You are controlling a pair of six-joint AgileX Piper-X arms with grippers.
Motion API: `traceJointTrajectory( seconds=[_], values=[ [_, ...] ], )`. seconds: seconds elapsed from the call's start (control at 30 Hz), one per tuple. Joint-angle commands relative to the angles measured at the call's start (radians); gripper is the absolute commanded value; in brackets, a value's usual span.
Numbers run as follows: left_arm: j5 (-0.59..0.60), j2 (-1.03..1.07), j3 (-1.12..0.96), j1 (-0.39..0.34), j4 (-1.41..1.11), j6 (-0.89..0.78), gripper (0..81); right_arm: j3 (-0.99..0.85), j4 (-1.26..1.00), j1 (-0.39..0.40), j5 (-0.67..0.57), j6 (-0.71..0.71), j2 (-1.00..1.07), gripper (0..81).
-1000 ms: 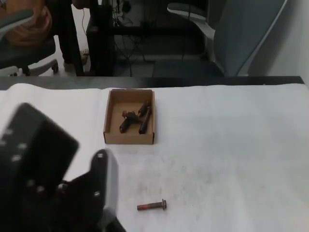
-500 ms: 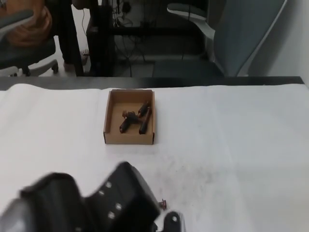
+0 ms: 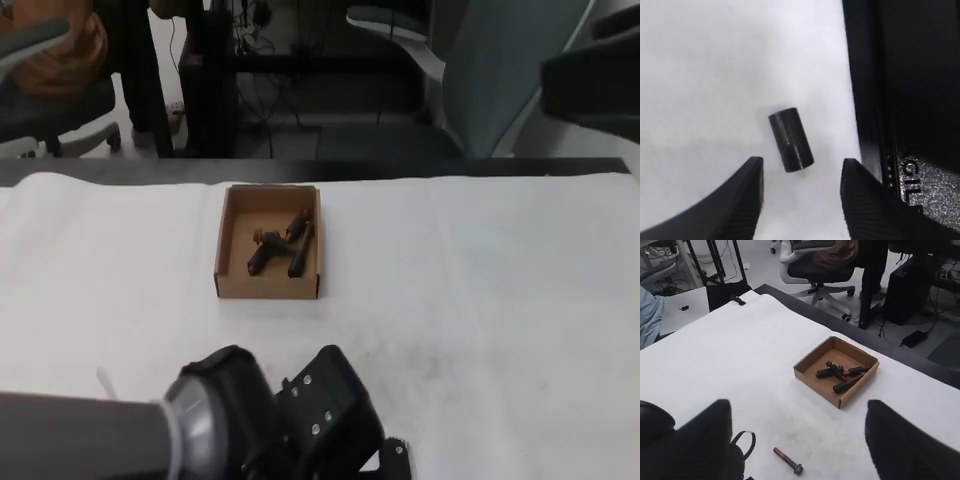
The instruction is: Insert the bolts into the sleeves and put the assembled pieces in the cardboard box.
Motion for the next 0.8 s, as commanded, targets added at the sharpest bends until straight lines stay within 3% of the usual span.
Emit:
traceJointTrajectory(
  seconds=[0.0,0.4,0.77],
  values=[
    [-0.009,0.014,-0.016,-0.009,-0.002,-0.005,45.5,0.004,-0.016,-0.005,0.037,0.006,-0.024,70.0],
    [-0.087,0.064,-0.077,-0.101,0.032,-0.079,45.5,0.003,0.014,-0.005,0.051,0.006,-0.027,70.0],
    [-0.135,0.107,-0.091,-0.097,0.060,-0.092,45.5,0.003,0.019,-0.005,0.051,0.006,-0.047,70.0]
  ],
)
